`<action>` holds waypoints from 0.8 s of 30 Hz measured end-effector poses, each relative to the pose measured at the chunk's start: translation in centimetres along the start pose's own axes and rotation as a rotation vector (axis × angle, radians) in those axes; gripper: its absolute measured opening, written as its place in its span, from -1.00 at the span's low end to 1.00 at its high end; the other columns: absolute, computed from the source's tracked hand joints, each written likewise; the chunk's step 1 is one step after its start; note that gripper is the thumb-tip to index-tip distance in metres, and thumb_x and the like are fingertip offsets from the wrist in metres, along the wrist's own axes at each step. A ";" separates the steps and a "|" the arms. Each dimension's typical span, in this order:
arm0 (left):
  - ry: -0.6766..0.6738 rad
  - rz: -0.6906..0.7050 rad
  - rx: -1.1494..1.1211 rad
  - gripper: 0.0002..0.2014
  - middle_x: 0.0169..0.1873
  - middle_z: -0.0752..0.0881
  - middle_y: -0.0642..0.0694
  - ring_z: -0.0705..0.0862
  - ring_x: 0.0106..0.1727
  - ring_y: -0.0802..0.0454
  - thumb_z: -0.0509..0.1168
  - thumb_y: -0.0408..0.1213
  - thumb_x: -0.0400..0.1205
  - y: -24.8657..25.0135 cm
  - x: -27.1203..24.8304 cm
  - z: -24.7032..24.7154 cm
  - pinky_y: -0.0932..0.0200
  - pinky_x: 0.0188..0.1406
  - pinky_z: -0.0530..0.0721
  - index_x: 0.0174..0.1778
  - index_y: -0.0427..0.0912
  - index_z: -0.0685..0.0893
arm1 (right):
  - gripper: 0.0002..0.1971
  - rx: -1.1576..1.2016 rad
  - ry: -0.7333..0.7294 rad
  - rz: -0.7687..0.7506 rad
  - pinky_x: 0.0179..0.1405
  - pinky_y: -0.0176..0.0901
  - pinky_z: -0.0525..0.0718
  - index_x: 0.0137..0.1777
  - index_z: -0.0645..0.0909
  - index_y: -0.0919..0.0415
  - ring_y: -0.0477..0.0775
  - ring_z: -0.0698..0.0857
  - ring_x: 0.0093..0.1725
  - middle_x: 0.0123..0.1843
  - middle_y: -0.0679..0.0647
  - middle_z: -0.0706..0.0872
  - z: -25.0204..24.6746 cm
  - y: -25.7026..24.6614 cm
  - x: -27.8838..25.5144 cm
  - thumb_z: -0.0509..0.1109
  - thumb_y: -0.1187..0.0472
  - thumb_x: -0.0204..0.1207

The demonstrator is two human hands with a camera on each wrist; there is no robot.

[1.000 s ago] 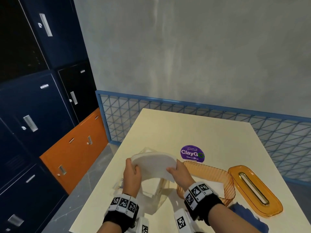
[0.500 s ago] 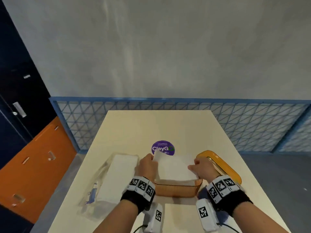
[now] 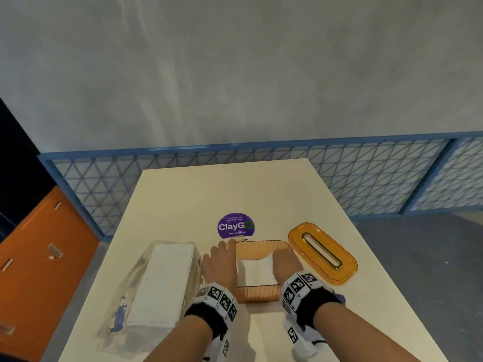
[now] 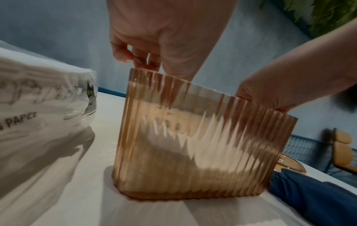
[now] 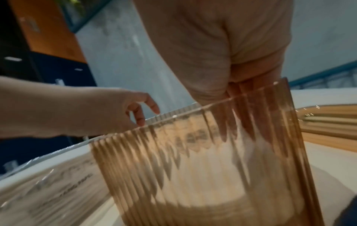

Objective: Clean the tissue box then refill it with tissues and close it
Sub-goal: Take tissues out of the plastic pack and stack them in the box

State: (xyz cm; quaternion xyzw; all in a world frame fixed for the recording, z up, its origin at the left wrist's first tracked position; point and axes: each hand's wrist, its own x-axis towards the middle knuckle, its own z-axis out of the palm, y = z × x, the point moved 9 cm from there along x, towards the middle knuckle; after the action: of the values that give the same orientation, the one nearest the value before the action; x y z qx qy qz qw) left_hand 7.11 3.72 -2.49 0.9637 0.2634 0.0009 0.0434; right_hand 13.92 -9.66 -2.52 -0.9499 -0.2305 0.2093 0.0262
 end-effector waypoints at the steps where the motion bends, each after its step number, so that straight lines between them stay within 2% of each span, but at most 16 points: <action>1: 0.017 0.022 -0.006 -0.55 0.27 0.54 -0.10 0.54 0.27 -0.09 0.10 -0.46 0.63 0.2 -0.1 -0.2 0.05 0.12 0.50 0.45 -0.08 0.32 | -0.66 -0.027 0.033 -0.012 0.35 -0.12 0.54 0.40 0.44 0.37 0.16 0.55 0.42 0.44 0.25 0.52 -0.1 -0.2 -0.1 0.17 0.41 0.63; 3: -0.029 0.090 -0.039 -0.55 0.31 0.50 -0.13 0.51 0.31 -0.10 0.11 -0.48 0.62 1.0 -0.1 0.3 0.08 0.12 0.52 0.44 -0.13 0.35 | -0.65 -0.078 0.122 -0.037 0.30 -0.12 0.57 0.40 0.43 0.31 0.14 0.56 0.39 0.42 0.22 0.50 -0.5 -0.6 -0.5 0.19 0.41 0.62; 5: -0.157 0.126 -0.092 -0.61 0.34 0.46 -0.18 0.49 0.35 -0.13 0.13 -0.47 0.63 1.8 0.0 1.7 0.04 0.17 0.55 0.39 -0.21 0.43 | -0.64 -0.135 0.139 -0.073 0.28 -0.09 0.58 0.40 0.42 0.28 0.16 0.54 0.37 0.41 0.22 0.47 -0.6 -1.2 -0.5 0.23 0.39 0.61; 9: -0.430 0.082 -0.116 -0.66 0.42 0.50 -0.26 0.52 0.43 -0.14 0.10 -0.36 0.71 2.1 0.4 4.0 0.08 0.41 0.48 0.39 -0.32 0.53 | -0.67 -0.219 -0.150 -0.077 0.31 -0.05 0.59 0.38 0.50 0.38 0.23 0.61 0.36 0.39 0.27 0.57 2.0 -1.2 0.8 0.19 0.36 0.64; 12: -0.460 0.062 -0.085 -0.67 0.34 0.62 -0.25 0.60 0.37 -0.15 0.11 -0.34 0.70 2.0 0.4 4.4 0.11 0.32 0.55 0.33 -0.36 0.59 | -0.69 -0.344 -0.288 -0.109 0.30 0.06 0.64 0.32 0.54 0.46 0.28 0.63 0.33 0.35 0.29 0.63 3.7 -1.1 1.2 0.19 0.35 0.64; 15: -0.458 0.024 -0.115 -0.69 0.28 0.66 -0.25 0.63 0.31 -0.16 0.15 -0.32 0.67 1.7 0.3 4.6 0.10 0.22 0.60 0.28 -0.32 0.61 | -0.70 -0.345 -0.310 -0.119 0.30 0.05 0.65 0.29 0.56 0.46 0.28 0.64 0.31 0.33 0.28 0.64 4.1 -0.9 1.8 0.22 0.33 0.62; 17: -0.407 0.022 -0.213 -0.67 0.33 0.63 -0.25 0.59 0.36 -0.15 0.11 -0.31 0.69 1.8 0.5 4.0 0.09 0.30 0.54 0.31 -0.33 0.59 | -0.68 -0.278 -0.256 -0.110 0.34 0.00 0.61 0.34 0.54 0.41 0.25 0.61 0.35 0.37 0.28 0.61 3.2 -0.9 2.1 0.18 0.34 0.64; 18: -0.340 0.017 -0.299 -0.67 0.34 0.61 -0.24 0.57 0.38 -0.13 0.10 -0.32 0.70 1.7 0.7 3.0 0.08 0.33 0.52 0.33 -0.32 0.58 | -0.66 -0.216 -0.189 -0.103 0.36 -0.04 0.58 0.39 0.52 0.37 0.23 0.59 0.37 0.39 0.27 0.58 2.3 -0.8 2.1 0.16 0.35 0.65; 21: 0.010 -0.005 -0.496 -0.67 0.28 0.61 -0.14 0.57 0.33 -0.08 0.11 -0.36 0.68 -0.6 0.2 -1.8 0.04 0.25 0.58 0.36 -0.19 0.57 | -0.65 0.003 0.103 -0.118 0.30 -0.09 0.57 0.38 0.53 0.25 0.17 0.59 0.33 0.34 0.21 0.61 -1.8 -0.3 1.5 0.13 0.38 0.64; 23: 0.247 -0.076 -0.510 -0.67 0.26 0.60 -0.14 0.55 0.29 -0.11 0.15 -0.39 0.65 -3.9 -0.8 -4.2 -0.01 0.12 0.60 0.32 -0.18 0.59 | -0.65 0.086 0.244 -0.104 0.22 -0.06 0.61 0.36 0.53 0.20 0.16 0.61 0.28 0.30 0.19 0.62 -3.6 1.2 1.2 0.10 0.37 0.64; 24: 0.310 -0.141 -0.478 -0.68 0.27 0.59 -0.17 0.53 0.29 -0.15 0.17 -0.38 0.65 -5.8 -1.4 -4.7 -0.05 0.09 0.59 0.31 -0.19 0.60 | -0.65 0.109 0.275 -0.088 0.20 -0.04 0.62 0.38 0.50 0.20 0.17 0.60 0.28 0.31 0.19 0.60 -3.9 2.0 1.2 0.10 0.36 0.64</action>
State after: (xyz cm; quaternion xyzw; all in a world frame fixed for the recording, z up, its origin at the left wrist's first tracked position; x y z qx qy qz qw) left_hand 2.87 8.42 1.69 0.8938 0.3253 0.2073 0.2286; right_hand 17.31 -10.69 0.27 -0.9558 -0.2545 0.0879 0.1182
